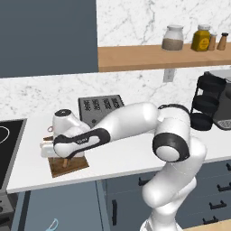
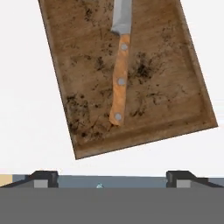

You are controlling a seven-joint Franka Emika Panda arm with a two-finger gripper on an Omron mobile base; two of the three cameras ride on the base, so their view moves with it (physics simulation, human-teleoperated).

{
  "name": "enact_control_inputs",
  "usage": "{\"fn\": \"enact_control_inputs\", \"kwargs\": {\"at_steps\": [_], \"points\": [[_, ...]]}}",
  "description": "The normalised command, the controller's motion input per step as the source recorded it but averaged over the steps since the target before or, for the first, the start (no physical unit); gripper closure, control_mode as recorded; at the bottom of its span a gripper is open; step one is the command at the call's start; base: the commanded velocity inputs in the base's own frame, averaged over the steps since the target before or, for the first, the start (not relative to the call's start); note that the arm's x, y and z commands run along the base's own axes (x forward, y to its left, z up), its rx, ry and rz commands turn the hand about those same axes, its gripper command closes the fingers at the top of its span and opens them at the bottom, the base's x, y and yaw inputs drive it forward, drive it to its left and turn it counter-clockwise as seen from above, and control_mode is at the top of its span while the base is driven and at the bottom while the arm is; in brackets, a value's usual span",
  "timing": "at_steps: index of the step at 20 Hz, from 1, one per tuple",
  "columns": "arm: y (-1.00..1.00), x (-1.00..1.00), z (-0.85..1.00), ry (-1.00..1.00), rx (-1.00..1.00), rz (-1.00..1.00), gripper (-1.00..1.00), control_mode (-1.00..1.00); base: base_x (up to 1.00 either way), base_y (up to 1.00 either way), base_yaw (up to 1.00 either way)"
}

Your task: Place the appropriate cutting tool for cutting the avocado skin on the cutting board.

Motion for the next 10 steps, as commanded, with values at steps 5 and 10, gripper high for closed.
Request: {"fn": "enact_control_inputs", "kwargs": {"at_steps": [5, 10], "points": [[-0.35, -0.56, 0.52, 0.00, 0.03, -0.12, -1.00, -1.00, 0.00, 0.00, 0.00], [-0.64, -0.40, 0.46, 0.00, 0.05, -0.09, -1.00, -1.00, 0.00, 0.00, 0.00]]}}
